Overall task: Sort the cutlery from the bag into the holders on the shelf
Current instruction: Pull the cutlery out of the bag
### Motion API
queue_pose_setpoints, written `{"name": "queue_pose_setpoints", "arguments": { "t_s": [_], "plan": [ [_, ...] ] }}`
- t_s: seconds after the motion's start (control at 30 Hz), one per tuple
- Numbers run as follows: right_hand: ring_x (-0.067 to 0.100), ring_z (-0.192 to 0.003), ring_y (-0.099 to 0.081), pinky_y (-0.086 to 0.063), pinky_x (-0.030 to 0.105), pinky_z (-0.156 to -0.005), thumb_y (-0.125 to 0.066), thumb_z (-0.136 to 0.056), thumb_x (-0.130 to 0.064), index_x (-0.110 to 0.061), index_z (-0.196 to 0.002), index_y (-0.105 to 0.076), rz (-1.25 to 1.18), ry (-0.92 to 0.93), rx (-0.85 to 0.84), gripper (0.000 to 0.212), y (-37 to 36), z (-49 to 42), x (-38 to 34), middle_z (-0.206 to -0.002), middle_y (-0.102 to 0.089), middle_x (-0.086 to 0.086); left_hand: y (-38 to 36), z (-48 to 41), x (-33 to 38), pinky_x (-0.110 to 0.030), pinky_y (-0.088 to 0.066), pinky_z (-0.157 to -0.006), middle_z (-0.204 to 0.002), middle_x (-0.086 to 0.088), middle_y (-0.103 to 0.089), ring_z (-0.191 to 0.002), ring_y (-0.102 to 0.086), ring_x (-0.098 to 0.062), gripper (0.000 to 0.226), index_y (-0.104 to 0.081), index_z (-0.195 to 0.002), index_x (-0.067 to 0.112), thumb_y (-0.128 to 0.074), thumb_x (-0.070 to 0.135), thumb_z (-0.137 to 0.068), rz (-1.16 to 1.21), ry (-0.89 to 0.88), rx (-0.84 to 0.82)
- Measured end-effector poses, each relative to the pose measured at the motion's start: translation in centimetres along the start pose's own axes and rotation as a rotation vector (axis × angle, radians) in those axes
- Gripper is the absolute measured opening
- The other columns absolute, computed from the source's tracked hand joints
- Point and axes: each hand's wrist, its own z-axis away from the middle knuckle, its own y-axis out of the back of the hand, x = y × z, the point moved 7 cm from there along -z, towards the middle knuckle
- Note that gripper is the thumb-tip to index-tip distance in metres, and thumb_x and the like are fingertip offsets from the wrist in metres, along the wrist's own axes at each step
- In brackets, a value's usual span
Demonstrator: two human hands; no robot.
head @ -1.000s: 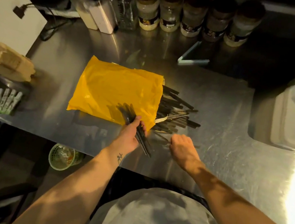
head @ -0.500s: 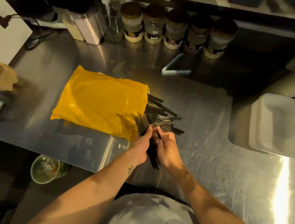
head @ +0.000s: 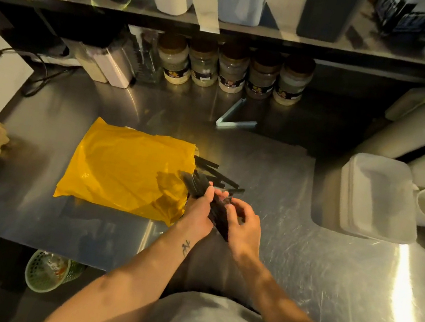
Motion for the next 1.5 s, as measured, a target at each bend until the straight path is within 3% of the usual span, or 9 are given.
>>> {"name": "queue_pose_setpoints", "arguments": {
  "t_s": [0.13,0.23,0.5,0.7,0.93,1.13,1.23,1.37,1.5],
  "plan": [
    [0.025,-0.105,-0.064,-0.053,0.040,-0.092,-0.042,-0.106,-0.044,-0.011,-0.121,-0.066,-0.677,-0.518,0.097,0.044,-0.4,-0.8,0.8,-0.120,-0.067,0.013,-4.0,0.5,3.0,-0.041,-0.060,-0.080,-0.080,-0.008,-0.065,-0.074,-0.067,-0.021,0.009,-0.061,-0.109,0.010,-0.058,0.015,-0.102,0.078,-0.057,-0.074],
    [0.031,-0.113,-0.066,-0.048,0.046,-0.107,-0.029,-0.108,-0.052,-0.006,-0.125,-0.066,-0.885,-0.597,0.056,0.061,-1.2,-1.4,-1.4,-0.119,-0.071,0.017,-6.4,1.9,3.9,-0.035,-0.058,-0.070,-0.073,-0.006,-0.061,-0.067,-0.062,-0.018,0.013,-0.061,-0.095,0.009,-0.061,0.021,-0.101,-0.003,-0.089,-0.087],
    [0.024,-0.107,-0.067,-0.053,0.038,-0.087,-0.026,-0.108,-0.055,-0.014,-0.119,-0.068,-0.601,-0.432,-0.198,0.060,0.3,-2.8,-6.8,-0.111,-0.074,0.010,-7.7,2.3,8.1,-0.027,-0.051,-0.058,-0.070,-0.002,-0.069,-0.056,-0.064,-0.011,0.049,-0.067,-0.107,-0.001,-0.077,0.042,-0.086,-0.424,-0.238,0.036],
    [0.011,-0.086,-0.066,-0.047,0.019,-0.072,-0.052,-0.104,-0.031,-0.014,-0.104,-0.075,-0.282,-0.009,-0.164,0.028,7.8,-7.0,-16.5,-0.094,-0.073,0.002,-12.8,4.9,10.6,-0.021,-0.033,-0.040,-0.069,-0.008,-0.059,-0.042,-0.041,-0.007,0.047,-0.050,-0.127,0.009,-0.077,0.012,-0.088,-0.616,-0.277,-0.324],
    [0.003,-0.087,-0.072,-0.053,0.014,-0.071,-0.079,-0.088,-0.034,-0.023,-0.096,-0.077,0.012,0.281,-0.305,0.014,10.8,-8.2,-25.6,-0.089,-0.077,-0.011,-18.7,8.7,13.4,-0.024,-0.051,-0.049,-0.090,-0.012,-0.065,-0.055,-0.059,-0.008,0.085,-0.016,-0.145,0.037,-0.072,0.008,-0.088,-1.061,-0.498,-0.513],
    [0.005,-0.076,-0.072,-0.053,0.021,-0.066,-0.077,-0.089,-0.039,-0.024,-0.082,-0.076,0.135,0.394,-0.207,0.017,13.1,-9.6,-30.2,-0.079,-0.076,-0.006,-22.5,11.0,16.5,-0.040,-0.062,-0.065,-0.098,-0.011,-0.063,-0.075,-0.066,-0.021,0.083,-0.018,-0.141,0.028,-0.075,0.008,-0.084,-1.057,-0.556,-0.503],
    [0.009,-0.076,-0.073,-0.056,0.023,-0.064,-0.077,-0.090,-0.038,-0.018,-0.087,-0.075,0.088,0.424,-0.152,0.020,14.5,-10.2,-32.4,-0.080,-0.077,-0.001,-24.2,12.0,18.6,-0.035,-0.063,-0.067,-0.107,-0.001,-0.060,-0.084,-0.067,-0.017,0.085,-0.022,-0.143,0.024,-0.079,0.008,-0.082,-1.043,-0.674,-0.537],
    [0.011,-0.074,-0.074,-0.054,0.022,-0.061,-0.074,-0.092,-0.030,-0.010,-0.090,-0.075,-0.042,0.452,-0.055,0.019,16.9,-11.3,-36.1,-0.078,-0.077,0.001,-26.7,13.0,21.9,-0.031,-0.054,-0.100,-0.119,0.011,-0.060,-0.113,-0.061,-0.007,0.089,-0.035,-0.141,0.028,-0.088,0.009,-0.073,-0.983,-0.910,-0.594],
    [0.008,-0.065,-0.071,-0.051,0.020,-0.058,-0.071,-0.095,-0.027,-0.007,-0.078,-0.075,-0.109,0.540,0.107,0.026,19.6,-12.6,-40.5,-0.068,-0.074,-0.001,-29.7,13.7,26.0,-0.024,-0.050,-0.098,-0.121,0.011,-0.059,-0.111,-0.060,-0.004,0.090,-0.037,-0.143,0.033,-0.091,0.027,-0.072,-1.007,-1.063,-0.567]
  ]
}}
